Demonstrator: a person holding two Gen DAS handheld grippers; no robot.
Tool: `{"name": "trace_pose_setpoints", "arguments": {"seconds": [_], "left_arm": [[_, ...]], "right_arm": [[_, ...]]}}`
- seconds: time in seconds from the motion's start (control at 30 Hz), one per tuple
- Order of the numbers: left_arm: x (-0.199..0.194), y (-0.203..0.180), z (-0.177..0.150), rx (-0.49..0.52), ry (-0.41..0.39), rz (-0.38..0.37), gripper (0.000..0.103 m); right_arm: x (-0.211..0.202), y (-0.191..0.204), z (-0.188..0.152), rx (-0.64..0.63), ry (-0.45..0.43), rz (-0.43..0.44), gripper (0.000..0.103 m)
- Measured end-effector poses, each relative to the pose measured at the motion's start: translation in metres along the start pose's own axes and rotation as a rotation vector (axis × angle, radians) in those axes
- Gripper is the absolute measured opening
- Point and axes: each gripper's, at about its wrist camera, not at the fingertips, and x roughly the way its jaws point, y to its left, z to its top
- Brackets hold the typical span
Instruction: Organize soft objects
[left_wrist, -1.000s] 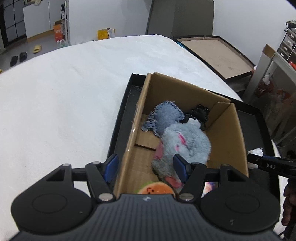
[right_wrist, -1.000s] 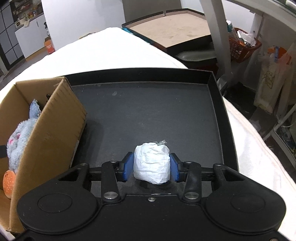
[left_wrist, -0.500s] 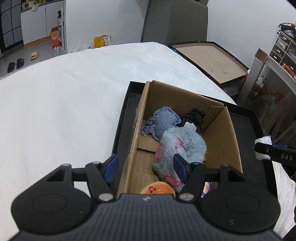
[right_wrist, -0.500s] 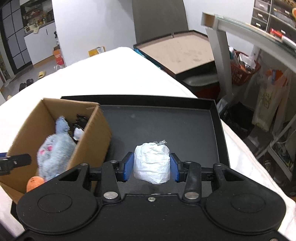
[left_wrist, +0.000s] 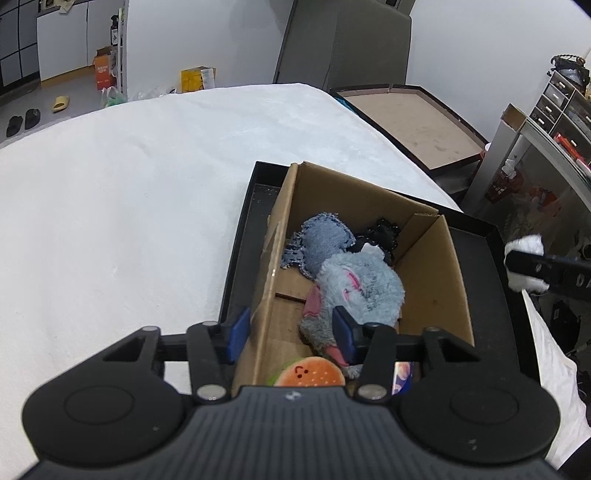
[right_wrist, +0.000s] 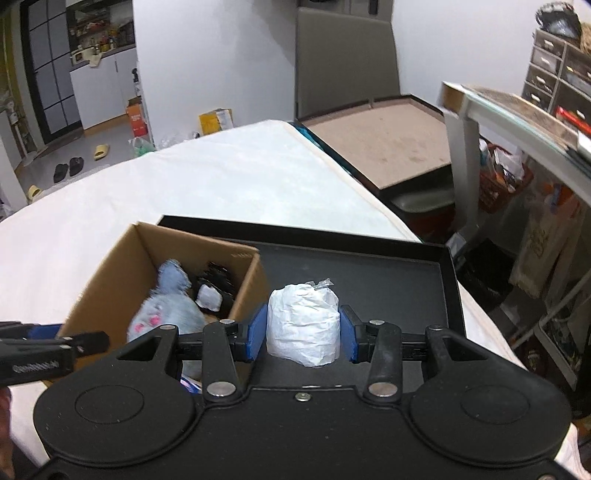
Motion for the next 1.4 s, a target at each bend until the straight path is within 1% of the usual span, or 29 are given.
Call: {"name": "trace_pose_setpoints", "arguments": {"seconds": [0.1, 0.27, 0.33, 0.7, 0.8, 0.9, 1.0, 1.1, 1.2, 1.3, 1.4], "left_arm": [[0.003, 0.005, 0.0, -0.012, 0.009, 0.003, 0.036], [0.006, 0.014, 0.001, -0.037, 0.014, 0.013, 0.017], [0.007, 0.018, 0.001, -0.049, 0.017, 0.011, 0.014], [0.005, 0.023, -0.001, -0.084, 0.023, 0.003, 0.014], [0.004, 0.025, -0.001, -0.093, 0.033, 0.001, 0.014], [0.003, 0.025, -0.001, -0.099, 0.039, -0.001, 0.014], [0.004, 0.024, 0.002, -0.092, 0.042, 0.001, 0.014], [0.006, 0.023, 0.003, -0.082, 0.049, 0.003, 0.014], [0.004, 0.023, 0.005, -0.081, 0.047, -0.006, 0.017], [0.003, 0.02, 0.007, -0.062, 0.06, -0.002, 0.018], [-0.002, 0.018, 0.011, -0.059, 0.066, -0.007, 0.023]], "right_arm": [[-0.003, 0.01, 0.007, -0.016, -0.01, 0.011, 0.041], [-0.004, 0.027, 0.013, -0.037, -0.019, 0.02, 0.041], [-0.003, 0.033, 0.016, -0.044, -0.02, 0.026, 0.041], [0.003, 0.067, 0.032, -0.09, -0.034, 0.038, 0.042], [0.006, 0.07, 0.035, -0.09, -0.033, 0.031, 0.048], [0.005, 0.071, 0.033, -0.096, -0.032, 0.012, 0.051], [0.0, 0.069, 0.029, -0.088, -0.033, 0.001, 0.058], [-0.008, 0.06, 0.024, -0.069, -0.032, -0.008, 0.061], [-0.014, 0.048, 0.02, -0.024, -0.027, -0.016, 0.069], [-0.021, 0.032, 0.014, 0.047, -0.017, -0.022, 0.073], [-0.03, 0.02, 0.008, 0.095, -0.023, -0.024, 0.082]]}}
